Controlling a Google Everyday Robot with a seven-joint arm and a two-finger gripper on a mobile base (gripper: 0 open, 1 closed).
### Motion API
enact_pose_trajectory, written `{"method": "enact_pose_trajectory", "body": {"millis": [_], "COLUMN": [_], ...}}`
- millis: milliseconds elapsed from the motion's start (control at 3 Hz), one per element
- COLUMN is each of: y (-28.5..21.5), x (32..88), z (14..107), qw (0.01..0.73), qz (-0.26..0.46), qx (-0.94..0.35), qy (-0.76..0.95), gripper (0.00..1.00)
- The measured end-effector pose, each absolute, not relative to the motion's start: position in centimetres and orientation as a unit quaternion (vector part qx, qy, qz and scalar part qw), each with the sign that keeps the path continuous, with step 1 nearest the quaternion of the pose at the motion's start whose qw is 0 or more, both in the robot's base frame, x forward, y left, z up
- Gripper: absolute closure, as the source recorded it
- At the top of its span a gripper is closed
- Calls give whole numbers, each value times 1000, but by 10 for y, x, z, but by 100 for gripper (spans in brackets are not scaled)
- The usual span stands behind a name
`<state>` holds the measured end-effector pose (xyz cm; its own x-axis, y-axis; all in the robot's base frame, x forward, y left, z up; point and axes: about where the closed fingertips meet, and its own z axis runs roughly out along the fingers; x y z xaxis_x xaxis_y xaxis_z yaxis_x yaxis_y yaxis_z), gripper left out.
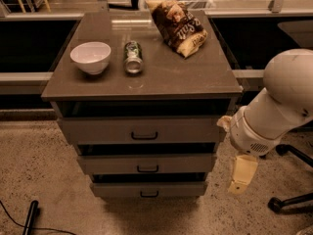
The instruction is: Open bottom drawer
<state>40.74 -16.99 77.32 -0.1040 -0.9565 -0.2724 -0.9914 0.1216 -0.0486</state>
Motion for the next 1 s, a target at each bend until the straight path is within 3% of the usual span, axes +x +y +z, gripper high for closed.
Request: {"method": "enact_pose_trajectory", "body": {"millis": [667,1000], "y": [-162,-172], "x": [419,420], "z": [761,694], "qw": [136,146], "qz": [59,67], "qx": [-670,-675], "qy": [728,720], "gripper": [0,0]}}
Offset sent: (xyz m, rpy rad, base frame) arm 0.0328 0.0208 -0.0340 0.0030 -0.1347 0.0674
